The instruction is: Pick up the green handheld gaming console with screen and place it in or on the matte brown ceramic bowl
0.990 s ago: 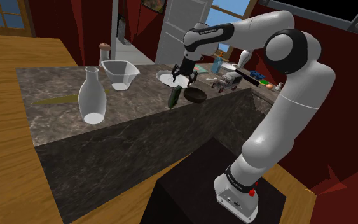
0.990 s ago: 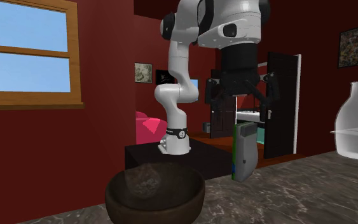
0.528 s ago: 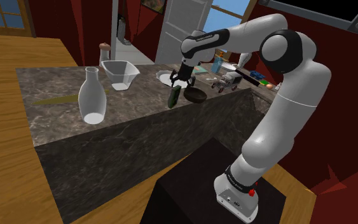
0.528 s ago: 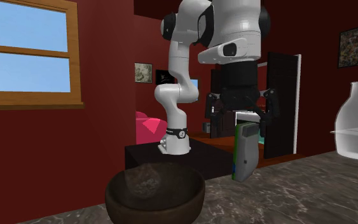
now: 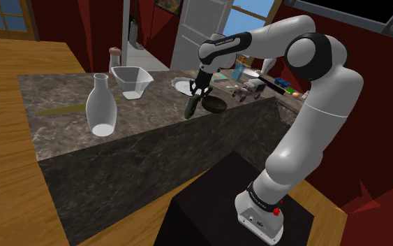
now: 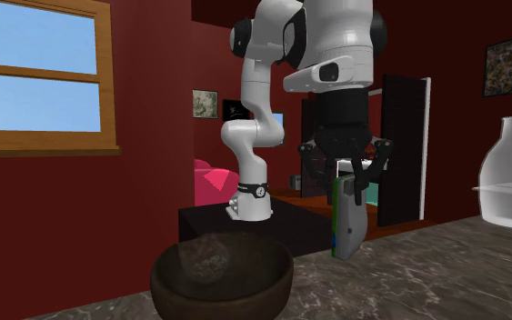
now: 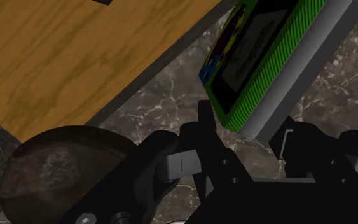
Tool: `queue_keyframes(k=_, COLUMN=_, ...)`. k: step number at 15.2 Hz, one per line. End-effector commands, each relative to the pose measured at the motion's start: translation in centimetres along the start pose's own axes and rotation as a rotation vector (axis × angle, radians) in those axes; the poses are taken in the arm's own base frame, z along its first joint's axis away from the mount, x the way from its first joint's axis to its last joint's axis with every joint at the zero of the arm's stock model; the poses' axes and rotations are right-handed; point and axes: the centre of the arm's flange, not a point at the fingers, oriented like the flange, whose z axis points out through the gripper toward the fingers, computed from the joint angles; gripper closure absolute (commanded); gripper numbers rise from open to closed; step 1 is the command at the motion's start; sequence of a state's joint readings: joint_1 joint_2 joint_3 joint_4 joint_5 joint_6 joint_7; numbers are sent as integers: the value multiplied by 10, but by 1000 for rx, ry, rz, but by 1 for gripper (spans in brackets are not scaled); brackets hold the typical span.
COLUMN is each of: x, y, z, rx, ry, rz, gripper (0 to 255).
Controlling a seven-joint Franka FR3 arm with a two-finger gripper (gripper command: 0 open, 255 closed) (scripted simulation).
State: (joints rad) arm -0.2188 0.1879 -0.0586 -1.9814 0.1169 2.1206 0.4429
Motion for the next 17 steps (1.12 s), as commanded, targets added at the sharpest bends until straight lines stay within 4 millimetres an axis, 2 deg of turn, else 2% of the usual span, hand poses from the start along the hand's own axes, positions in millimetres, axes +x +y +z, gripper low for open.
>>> queue_keyframes(k=1, x=0, y=0, z=0, rx=0, ry=0, rz=0, gripper=255)
queue_keyframes(k=8, x=0, y=0, z=0, rx=0, ry=0, rz=0, gripper=255)
queue_keyframes(k=17, x=-4, y=-3, z=-47, rx=0, ry=0, rz=0, gripper=255)
